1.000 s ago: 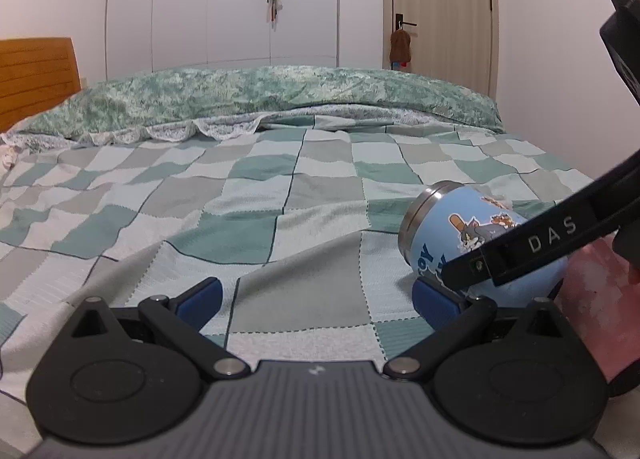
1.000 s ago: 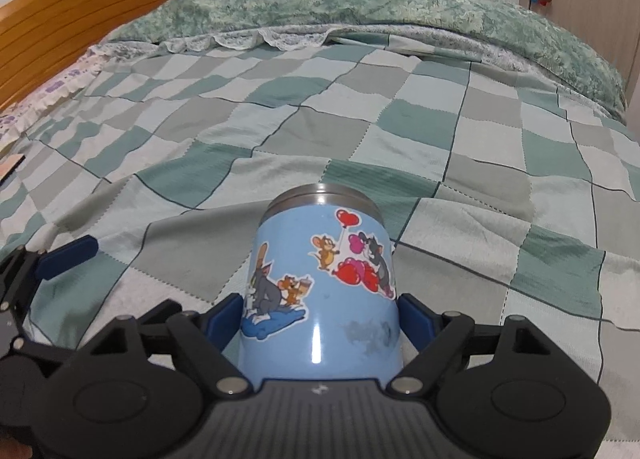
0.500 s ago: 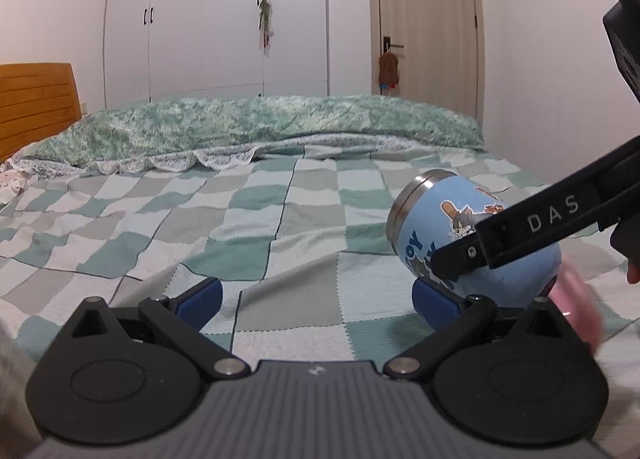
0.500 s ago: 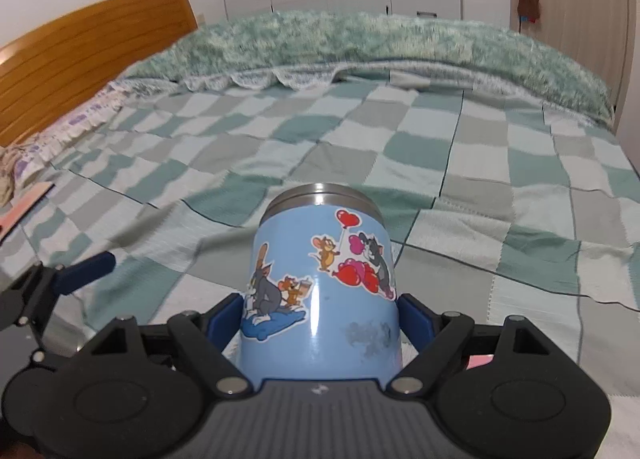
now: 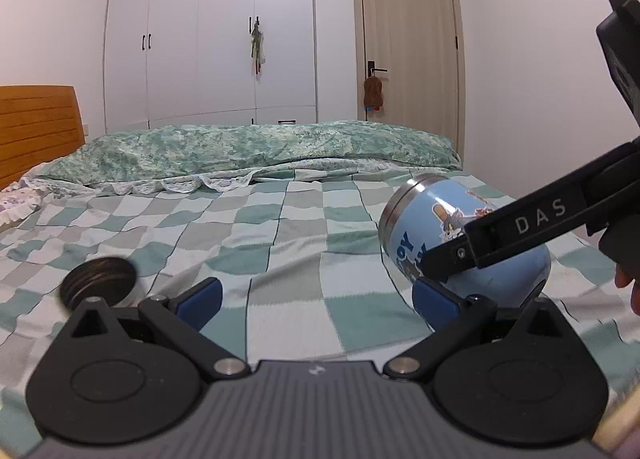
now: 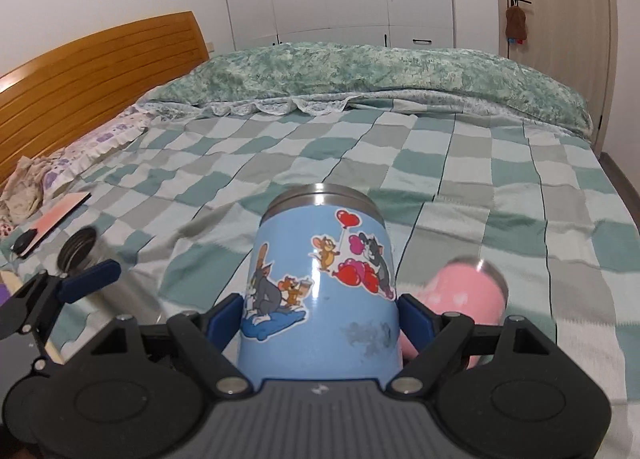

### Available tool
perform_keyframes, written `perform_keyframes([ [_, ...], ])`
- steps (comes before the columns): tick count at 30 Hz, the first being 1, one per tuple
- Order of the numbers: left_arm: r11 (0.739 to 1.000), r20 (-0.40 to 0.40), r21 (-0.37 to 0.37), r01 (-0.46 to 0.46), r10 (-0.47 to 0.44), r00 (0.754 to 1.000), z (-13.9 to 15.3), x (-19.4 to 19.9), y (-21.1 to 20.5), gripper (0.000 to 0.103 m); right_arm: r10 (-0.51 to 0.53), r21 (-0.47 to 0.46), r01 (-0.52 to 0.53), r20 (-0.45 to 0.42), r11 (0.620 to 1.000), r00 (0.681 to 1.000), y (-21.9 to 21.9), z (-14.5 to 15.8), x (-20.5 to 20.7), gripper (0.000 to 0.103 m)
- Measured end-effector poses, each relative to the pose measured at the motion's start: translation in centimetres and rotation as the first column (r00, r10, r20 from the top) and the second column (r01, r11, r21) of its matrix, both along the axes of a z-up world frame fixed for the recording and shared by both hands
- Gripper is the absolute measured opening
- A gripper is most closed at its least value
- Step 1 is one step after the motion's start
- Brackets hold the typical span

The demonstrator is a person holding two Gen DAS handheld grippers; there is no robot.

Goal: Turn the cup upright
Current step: 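Close the right tool around the light-blue tumbler's body and lift it, then lower the light-blue tumbler onto the blanket and open the right tool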

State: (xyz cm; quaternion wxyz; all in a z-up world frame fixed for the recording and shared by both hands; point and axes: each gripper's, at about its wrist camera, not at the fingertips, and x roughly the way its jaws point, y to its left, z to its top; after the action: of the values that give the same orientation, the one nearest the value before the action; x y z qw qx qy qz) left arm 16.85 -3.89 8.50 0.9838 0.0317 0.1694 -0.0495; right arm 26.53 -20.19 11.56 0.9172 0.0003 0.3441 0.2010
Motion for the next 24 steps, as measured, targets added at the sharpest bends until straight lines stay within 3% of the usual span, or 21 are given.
perform_keyframes([
  [12, 0.998, -0.046, 0.014, -0.057, 0.057, 0.997, -2.2, -7.3, 4.2, 0.103, -0.014, 0.027, 0.016, -0.082, 0.999, 0.997, 3.5, -4.5, -6.4, 0.083],
  [19, 0.995, -0.073, 0.008, -0.102, 0.102, 0.992, -3.4, -9.3, 7.1, 0.103, -0.036, 0.062, 0.045, -0.146, 0.997, 0.989, 5.7, -6.8, -7.3, 0.083],
  [24, 0.993, -0.086, 0.004, -0.12, 0.12, 0.989, -3.8, -9.6, 7.9, 0.103, -0.058, 0.034, 0.066, -0.18, 0.997, 0.982, 7.3, -8.3, -7.1, 0.083],
])
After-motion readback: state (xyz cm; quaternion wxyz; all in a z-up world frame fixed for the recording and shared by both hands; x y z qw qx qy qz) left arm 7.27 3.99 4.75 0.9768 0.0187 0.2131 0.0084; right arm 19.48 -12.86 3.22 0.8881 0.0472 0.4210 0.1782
